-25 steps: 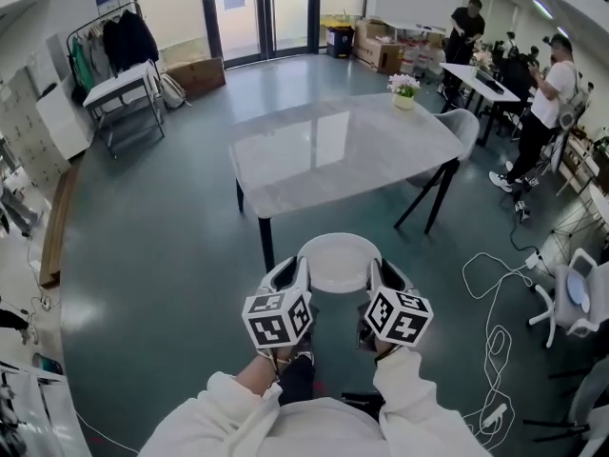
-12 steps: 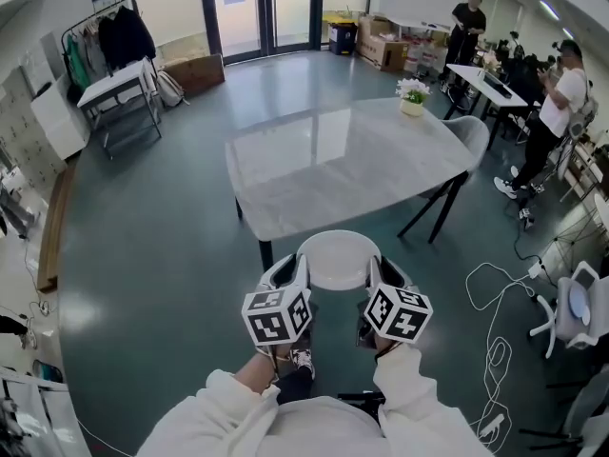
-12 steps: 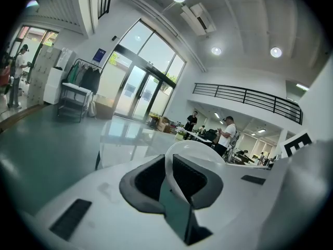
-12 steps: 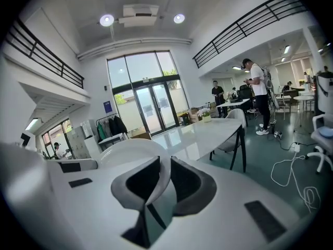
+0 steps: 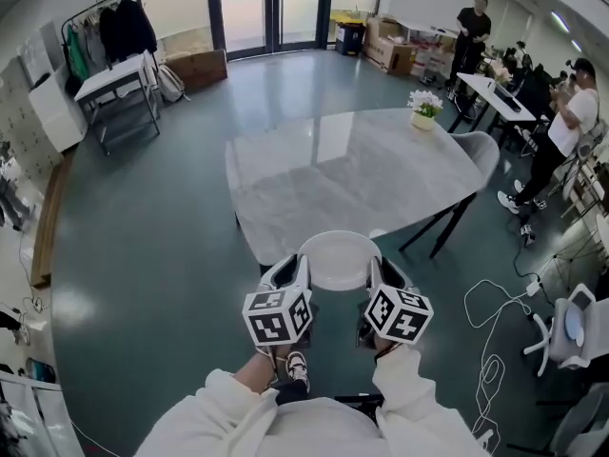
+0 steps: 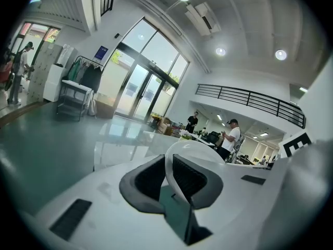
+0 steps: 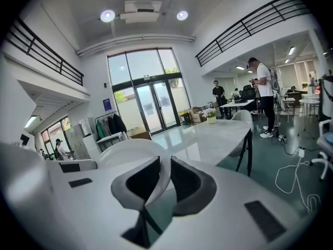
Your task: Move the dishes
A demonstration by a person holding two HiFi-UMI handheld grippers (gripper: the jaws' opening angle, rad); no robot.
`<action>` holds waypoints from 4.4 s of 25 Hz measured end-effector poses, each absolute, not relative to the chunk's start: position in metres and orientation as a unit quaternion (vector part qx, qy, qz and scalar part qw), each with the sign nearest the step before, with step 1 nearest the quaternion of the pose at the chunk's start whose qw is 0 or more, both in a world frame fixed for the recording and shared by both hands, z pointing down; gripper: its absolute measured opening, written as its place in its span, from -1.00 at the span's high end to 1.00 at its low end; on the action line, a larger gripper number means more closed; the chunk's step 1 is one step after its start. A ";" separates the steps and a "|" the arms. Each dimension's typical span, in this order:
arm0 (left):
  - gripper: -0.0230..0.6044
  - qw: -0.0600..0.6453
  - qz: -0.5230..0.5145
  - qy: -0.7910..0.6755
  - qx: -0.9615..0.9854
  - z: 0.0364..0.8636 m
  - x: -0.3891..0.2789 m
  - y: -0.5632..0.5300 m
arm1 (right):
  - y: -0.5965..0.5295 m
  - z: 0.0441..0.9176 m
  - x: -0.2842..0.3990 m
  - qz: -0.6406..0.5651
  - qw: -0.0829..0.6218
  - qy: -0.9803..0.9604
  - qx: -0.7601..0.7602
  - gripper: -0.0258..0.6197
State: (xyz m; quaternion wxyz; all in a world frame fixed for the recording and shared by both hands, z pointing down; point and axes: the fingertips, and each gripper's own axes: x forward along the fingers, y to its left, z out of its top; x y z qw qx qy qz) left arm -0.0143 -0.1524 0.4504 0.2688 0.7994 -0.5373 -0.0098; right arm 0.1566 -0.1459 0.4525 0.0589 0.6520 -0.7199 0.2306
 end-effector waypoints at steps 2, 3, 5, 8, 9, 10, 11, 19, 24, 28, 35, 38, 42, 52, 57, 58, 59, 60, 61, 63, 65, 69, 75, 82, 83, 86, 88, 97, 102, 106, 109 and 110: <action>0.80 0.269 -0.015 -0.539 0.798 0.448 -0.018 -0.169 | -0.163 0.448 0.153 0.226 0.058 -0.722 0.652 0.56; 0.80 0.269 -0.017 -0.540 0.797 0.447 -0.019 -0.177 | -0.171 0.447 0.152 0.225 0.057 -0.723 0.651 0.56; 0.80 0.269 -0.018 -0.539 0.798 0.447 -0.019 -0.191 | -0.185 0.446 0.152 0.224 0.055 -0.724 0.650 0.56; 0.80 0.265 -0.018 -0.539 0.799 0.446 -0.021 -0.210 | -0.206 0.448 0.151 0.229 0.051 -0.724 0.649 0.56; 0.80 0.265 -0.018 -0.540 0.799 0.445 -0.023 -0.217 | -0.212 0.448 0.149 0.231 0.050 -0.724 0.648 0.56; 0.80 0.265 -0.018 -0.540 0.799 0.444 -0.024 -0.223 | -0.218 0.448 0.147 0.234 0.048 -0.724 0.647 0.56; 0.80 0.265 -0.018 -0.540 0.799 0.444 -0.025 -0.229 | -0.224 0.449 0.147 0.237 0.047 -0.724 0.646 0.56; 0.80 0.266 -0.028 -0.542 0.797 0.442 -0.032 -0.257 | -0.253 0.447 0.141 0.237 0.046 -0.726 0.644 0.56; 0.80 0.272 -0.028 -0.545 0.792 0.449 -0.038 -0.260 | -0.257 0.452 0.135 0.238 0.054 -0.727 0.641 0.56; 0.80 0.276 -0.027 -0.549 0.788 0.453 -0.044 -0.262 | -0.262 0.455 0.129 0.240 0.059 -0.730 0.637 0.56; 0.80 0.280 -0.019 -0.559 0.780 0.460 -0.045 -0.279 | -0.282 0.463 0.127 0.247 0.063 -0.736 0.626 0.56; 0.80 0.278 -0.019 -0.565 0.777 0.462 -0.043 -0.292 | -0.299 0.465 0.129 0.248 0.064 -0.741 0.621 0.56; 0.80 0.276 -0.019 -0.574 0.771 0.460 -0.048 -0.314 | -0.324 0.463 0.123 0.247 0.065 -0.749 0.612 0.56; 0.80 0.290 -0.010 -0.577 0.763 0.471 -0.039 -0.367 | -0.377 0.474 0.133 0.262 0.076 -0.746 0.608 0.56; 0.80 0.305 -0.001 -0.577 0.758 0.487 -0.033 -0.390 | -0.399 0.489 0.139 0.274 0.084 -0.741 0.607 0.56; 0.80 0.307 0.001 -0.577 0.757 0.490 -0.032 -0.394 | -0.404 0.492 0.140 0.277 0.085 -0.740 0.607 0.56; 0.80 0.309 0.004 -0.578 0.756 0.493 -0.030 -0.398 | -0.408 0.495 0.141 0.279 0.086 -0.740 0.606 0.56; 0.80 0.310 0.006 -0.578 0.754 0.495 -0.029 -0.402 | -0.413 0.497 0.142 0.282 0.088 -0.740 0.604 0.56; 0.80 0.312 0.008 -0.579 0.753 0.497 -0.029 -0.407 | -0.418 0.500 0.142 0.285 0.089 -0.741 0.602 0.56; 0.80 0.315 0.011 -0.582 0.749 0.501 -0.028 -0.417 | -0.430 0.504 0.143 0.289 0.093 -0.741 0.598 0.56; 0.80 0.320 0.014 -0.585 0.745 0.505 -0.027 -0.430 | -0.445 0.509 0.144 0.294 0.097 -0.743 0.594 0.56; 0.80 0.329 0.015 -0.591 0.737 0.510 -0.027 -0.462 | -0.480 0.516 0.145 0.304 0.101 -0.746 0.584 0.56; 0.80 0.331 0.015 -0.599 0.729 0.516 -0.023 -0.524 | -0.544 0.524 0.148 0.313 0.102 -0.749 0.575 0.56; 0.80 0.349 0.003 -0.604 0.716 0.535 -0.023 -0.601 | -0.625 0.547 0.149 0.333 0.104 -0.753 0.558 0.56; 0.80 0.351 0.002 -0.606 0.714 0.540 -0.023 -0.612 | -0.637 0.551 0.149 0.335 0.106 -0.754 0.555 0.57; 0.80 0.358 0.003 -0.611 0.706 0.556 -0.022 -0.643 | -0.671 0.566 0.149 0.337 0.115 -0.758 0.547 0.57; 0.80 0.366 0.002 -0.613 0.700 0.569 -0.020 -0.664 | -0.693 0.577 0.151 0.339 0.121 -0.759 0.542 0.57; 0.80 0.389 0.013 -0.622 0.679 0.618 -0.029 -0.732 | -0.771 0.621 0.139 0.334 0.148 -0.774 0.518 0.58; 0.80 0.398 0.042 -0.618 0.677 0.644 -0.033 -0.757 | -0.802 0.642 0.132 0.324 0.163 -0.780 0.510 0.58; 0.80 0.393 0.067 -0.623 0.673 0.660 -0.033 -0.773 | -0.819 0.656 0.130 0.320 0.175 -0.781 0.506 0.58; 0.80 0.398 0.076 -0.625 0.667 0.668 -0.034 -0.781 | -0.828 0.665 0.129 0.326 0.183 -0.778 0.505 0.58; 0.80 0.398 0.079 -0.626 0.666 0.670 -0.034 -0.783 | -0.831 0.666 0.129 0.327 0.186 -0.778 0.504 0.58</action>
